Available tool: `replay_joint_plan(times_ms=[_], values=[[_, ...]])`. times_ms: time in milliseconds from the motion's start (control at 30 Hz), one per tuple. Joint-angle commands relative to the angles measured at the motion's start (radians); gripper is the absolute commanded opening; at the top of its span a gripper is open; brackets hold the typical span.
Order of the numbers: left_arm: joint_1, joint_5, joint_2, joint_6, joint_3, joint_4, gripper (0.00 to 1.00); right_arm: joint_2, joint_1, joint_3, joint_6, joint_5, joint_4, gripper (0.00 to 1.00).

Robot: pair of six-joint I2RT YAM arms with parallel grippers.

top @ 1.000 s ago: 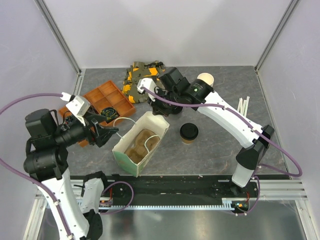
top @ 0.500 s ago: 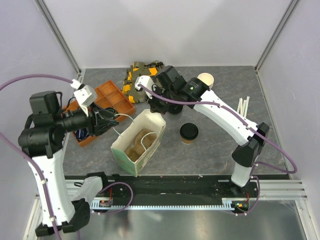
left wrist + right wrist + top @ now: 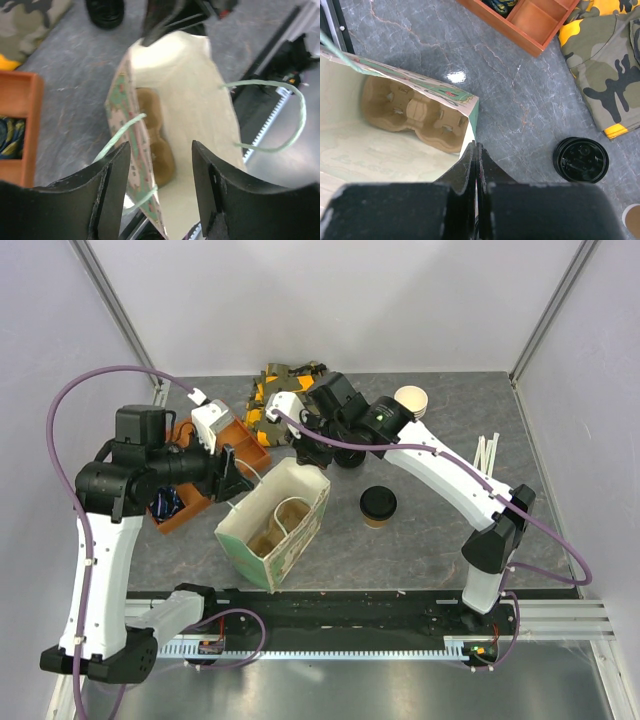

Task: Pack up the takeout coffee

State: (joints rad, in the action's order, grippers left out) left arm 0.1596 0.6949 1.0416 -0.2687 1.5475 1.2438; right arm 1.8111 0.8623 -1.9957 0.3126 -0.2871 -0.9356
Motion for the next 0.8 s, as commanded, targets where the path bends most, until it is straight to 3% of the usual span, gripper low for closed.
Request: replay_joint_plan(times_ms=[0, 267, 633, 767], values=[[0.021, -0.127, 0.017, 0.045, -0.023, -0.067, 0.59, -0.035, 0.004, 0.015, 0.025, 0.002, 0.044, 0.00], [0.142, -0.192, 0.060, 0.046, -0.069, -0.067, 0.59, -0.030, 0.003, 0.009, 0.028, 0.000, 0.061, 0.00], [0.156, -0.267, 0.092, 0.108, -0.112, -0.081, 0.50, -0.065, 0.006, 0.075, 0.059, 0.008, 0.141, 0.00], [0.156, -0.207, 0.072, 0.132, -0.138, -0.083, 0.33, -0.067, 0.004, 0.083, 0.062, -0.003, 0.167, 0.00]])
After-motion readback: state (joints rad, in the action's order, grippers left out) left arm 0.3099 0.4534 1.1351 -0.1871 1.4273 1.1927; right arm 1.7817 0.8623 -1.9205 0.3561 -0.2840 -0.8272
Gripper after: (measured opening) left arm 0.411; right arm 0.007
